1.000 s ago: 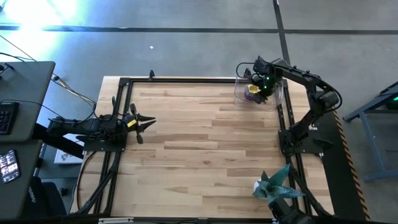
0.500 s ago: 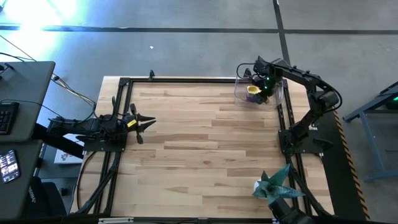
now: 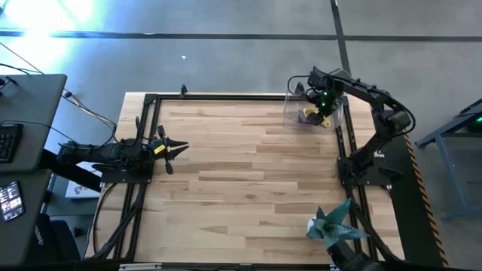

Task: Nest measuring cups in basket
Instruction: Return to Home Position

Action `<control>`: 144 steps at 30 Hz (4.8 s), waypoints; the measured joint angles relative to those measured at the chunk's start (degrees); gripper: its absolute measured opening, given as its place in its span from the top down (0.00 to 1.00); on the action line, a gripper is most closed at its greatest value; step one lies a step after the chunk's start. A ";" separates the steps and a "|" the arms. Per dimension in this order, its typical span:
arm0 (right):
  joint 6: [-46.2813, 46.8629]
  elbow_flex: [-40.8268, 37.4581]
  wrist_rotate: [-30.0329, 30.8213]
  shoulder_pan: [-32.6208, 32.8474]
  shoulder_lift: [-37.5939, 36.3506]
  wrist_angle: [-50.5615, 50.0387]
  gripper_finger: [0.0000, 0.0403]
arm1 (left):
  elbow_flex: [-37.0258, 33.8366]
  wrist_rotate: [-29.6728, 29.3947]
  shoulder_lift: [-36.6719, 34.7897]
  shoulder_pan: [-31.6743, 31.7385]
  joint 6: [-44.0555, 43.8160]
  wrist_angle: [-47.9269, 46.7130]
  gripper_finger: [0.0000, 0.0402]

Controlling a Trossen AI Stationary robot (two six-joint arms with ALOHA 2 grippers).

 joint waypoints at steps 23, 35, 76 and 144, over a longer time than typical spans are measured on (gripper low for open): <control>22.30 0.61 -5.15 20.56 -23.61 41.93 0.34 | 0.00 0.00 -0.02 0.00 0.00 0.00 0.88; 17.26 -4.59 -11.64 40.76 -25.04 52.73 0.34 | 0.00 0.00 -0.01 0.02 0.00 0.00 0.88; 33.13 -63.99 -0.51 63.19 -92.61 65.85 0.34 | 0.00 0.00 -0.02 0.00 0.00 0.00 0.88; 19.32 -63.98 2.60 62.54 -86.84 65.68 0.34 | 0.00 0.00 -0.01 0.02 0.00 0.00 0.88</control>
